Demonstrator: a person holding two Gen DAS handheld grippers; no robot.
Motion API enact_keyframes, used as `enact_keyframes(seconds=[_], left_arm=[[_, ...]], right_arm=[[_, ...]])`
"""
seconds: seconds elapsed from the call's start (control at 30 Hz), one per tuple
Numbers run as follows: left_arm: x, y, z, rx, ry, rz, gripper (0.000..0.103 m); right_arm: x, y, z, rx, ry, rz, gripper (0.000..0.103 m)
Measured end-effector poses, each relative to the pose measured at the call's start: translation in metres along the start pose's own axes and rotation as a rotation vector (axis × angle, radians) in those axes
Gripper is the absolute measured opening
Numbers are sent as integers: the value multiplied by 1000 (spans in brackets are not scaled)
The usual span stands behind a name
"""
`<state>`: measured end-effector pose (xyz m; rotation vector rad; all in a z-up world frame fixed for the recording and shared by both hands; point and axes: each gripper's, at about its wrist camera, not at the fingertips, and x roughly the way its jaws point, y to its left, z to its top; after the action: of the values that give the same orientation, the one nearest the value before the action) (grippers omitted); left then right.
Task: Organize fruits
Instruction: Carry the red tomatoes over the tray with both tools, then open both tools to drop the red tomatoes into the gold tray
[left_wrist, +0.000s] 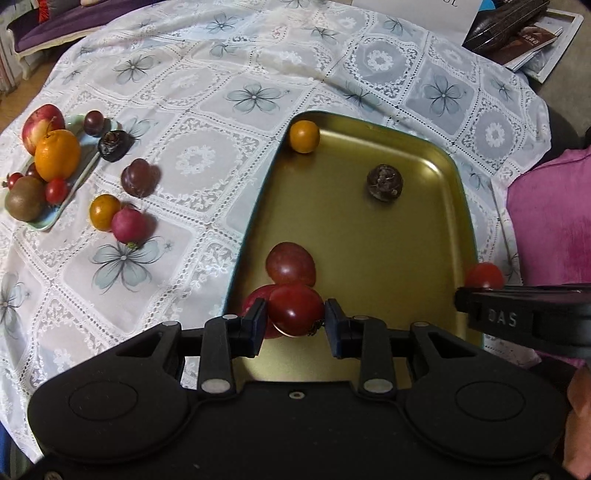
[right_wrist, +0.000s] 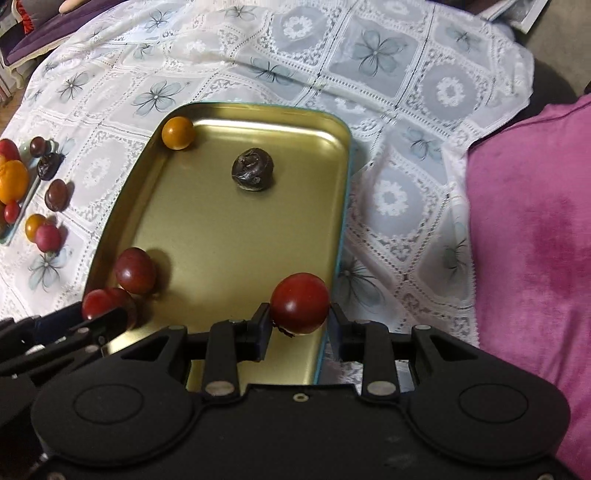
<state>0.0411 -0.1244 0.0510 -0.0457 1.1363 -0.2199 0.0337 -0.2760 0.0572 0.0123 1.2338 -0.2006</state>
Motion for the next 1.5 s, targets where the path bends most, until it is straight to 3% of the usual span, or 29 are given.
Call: enact_keyframes(seconds=[0.23,0.6,1.5], left_arm=[[-2,1,-1,1,-22,42,42],[1,1,-1,-1,6,11,43],[-1,11,3,-40,-12,50,44]], right_arm=[[-8,6,-10,-41,-29,-29,32],[-11,9,-8,-52,-35,-16,32],[-2,14,-8,-67,-4,17,34]])
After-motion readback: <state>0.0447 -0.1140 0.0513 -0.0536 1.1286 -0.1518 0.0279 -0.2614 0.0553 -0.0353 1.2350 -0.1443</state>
